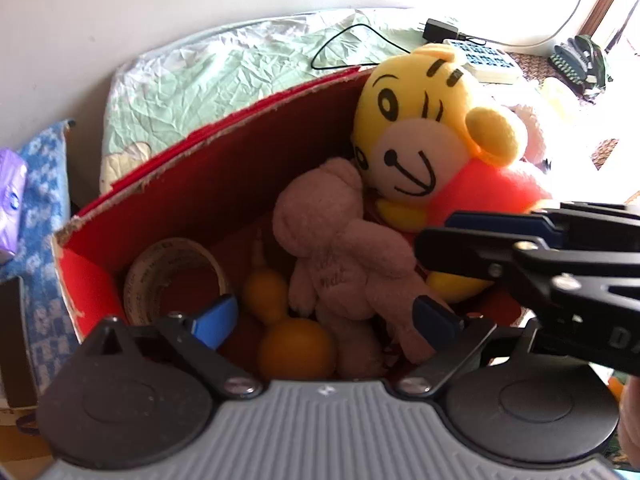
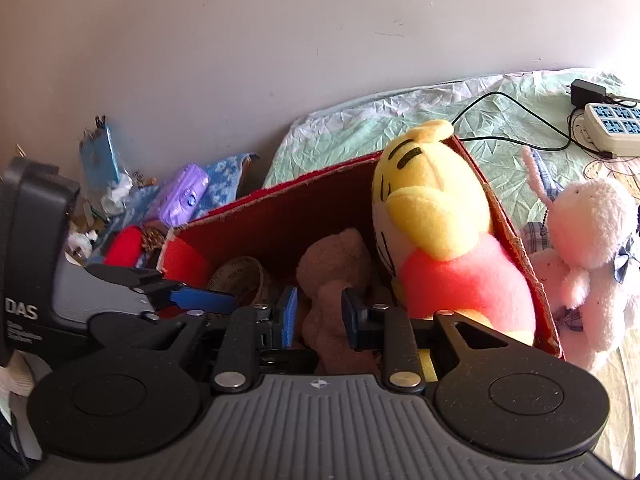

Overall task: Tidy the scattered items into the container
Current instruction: 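Withdraw the right gripper from the box toward the green plush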

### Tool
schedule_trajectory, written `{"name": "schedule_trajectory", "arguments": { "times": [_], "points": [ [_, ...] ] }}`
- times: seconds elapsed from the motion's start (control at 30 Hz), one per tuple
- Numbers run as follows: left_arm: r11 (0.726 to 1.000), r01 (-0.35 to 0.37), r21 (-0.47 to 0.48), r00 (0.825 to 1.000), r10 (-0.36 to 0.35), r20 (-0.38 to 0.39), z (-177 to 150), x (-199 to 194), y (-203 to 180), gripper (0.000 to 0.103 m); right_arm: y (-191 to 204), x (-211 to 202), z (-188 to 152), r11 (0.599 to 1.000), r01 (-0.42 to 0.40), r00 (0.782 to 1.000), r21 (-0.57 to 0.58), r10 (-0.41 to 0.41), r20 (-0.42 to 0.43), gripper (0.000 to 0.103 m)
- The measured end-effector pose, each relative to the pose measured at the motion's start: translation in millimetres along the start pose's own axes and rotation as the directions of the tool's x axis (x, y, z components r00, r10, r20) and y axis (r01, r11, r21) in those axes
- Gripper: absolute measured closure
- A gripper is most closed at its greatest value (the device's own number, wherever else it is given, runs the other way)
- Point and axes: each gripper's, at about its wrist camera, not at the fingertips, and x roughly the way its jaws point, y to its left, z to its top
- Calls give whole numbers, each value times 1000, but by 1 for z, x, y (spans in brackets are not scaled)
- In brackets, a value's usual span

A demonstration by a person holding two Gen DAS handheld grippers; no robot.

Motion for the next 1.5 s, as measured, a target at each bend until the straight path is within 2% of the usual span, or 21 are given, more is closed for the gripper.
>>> {"name": "schedule_trajectory", "arguments": {
  "times": [0.13,0.37,0.67,0.87,1.13,1.33,1.5],
  "points": [
    [1000,-26,-3,1000,26,14,2,-4,-5,9,-4,-9,-4,999,-27,999,34,26,29,76],
    [995,-89,-37,996,90,25,2,-10,-12,9,-11,-16,-4,999,-28,999,45,25,48,76],
    [966,-222,-132,972,230,49,-3,-26,-26,9,-23,-27,-3,996,-91,995,12,90,41,76],
    [919,-330,-215,937,346,41,-8,-39,-42,9,-36,-35,-2,988,-154,988,-27,154,5,77],
    [843,-420,-337,894,448,8,-17,-46,-67,9,-51,-51,2,968,-205,979,-147,202,-36,76],
    [779,-476,-408,859,511,-27,-27,-40,-85,8,-67,-55,0,953,-238,971,-187,228,-73,76],
    [742,-496,-451,843,536,-45,-36,-36,-92,8,-77,-57,-6,951,-243,969,-192,230,-89,76]
  ]
}}
